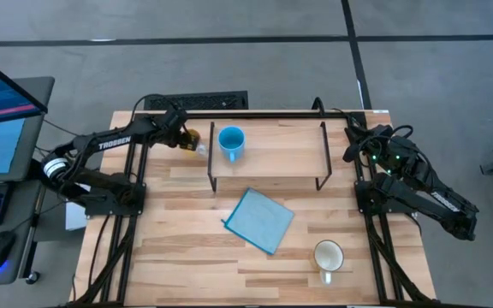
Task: Stack small to large cups/mugs on shelf
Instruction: Put the yellow mug on the shelf
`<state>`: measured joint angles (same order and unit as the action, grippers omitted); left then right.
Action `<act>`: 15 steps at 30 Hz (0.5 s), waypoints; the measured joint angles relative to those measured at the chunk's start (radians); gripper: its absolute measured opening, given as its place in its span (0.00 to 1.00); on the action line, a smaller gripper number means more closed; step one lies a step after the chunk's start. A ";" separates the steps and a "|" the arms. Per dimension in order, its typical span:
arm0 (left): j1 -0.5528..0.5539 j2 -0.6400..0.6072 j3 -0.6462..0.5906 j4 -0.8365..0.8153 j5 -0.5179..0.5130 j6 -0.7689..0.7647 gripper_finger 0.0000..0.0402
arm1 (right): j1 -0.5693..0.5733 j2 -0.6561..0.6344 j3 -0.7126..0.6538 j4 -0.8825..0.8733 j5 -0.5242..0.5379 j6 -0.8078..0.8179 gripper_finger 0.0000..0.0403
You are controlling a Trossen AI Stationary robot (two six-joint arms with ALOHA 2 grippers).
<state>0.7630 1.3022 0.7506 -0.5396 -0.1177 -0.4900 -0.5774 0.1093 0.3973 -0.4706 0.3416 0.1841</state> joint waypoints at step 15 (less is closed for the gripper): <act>0.000 0.001 0.021 -0.016 0.016 0.118 0.02 | 0.000 0.000 0.000 -0.001 0.000 -0.008 0.33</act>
<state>0.7628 1.3027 0.7717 -0.5553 -0.1018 -0.3718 -0.5776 0.1093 0.3973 -0.4713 0.3416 0.1765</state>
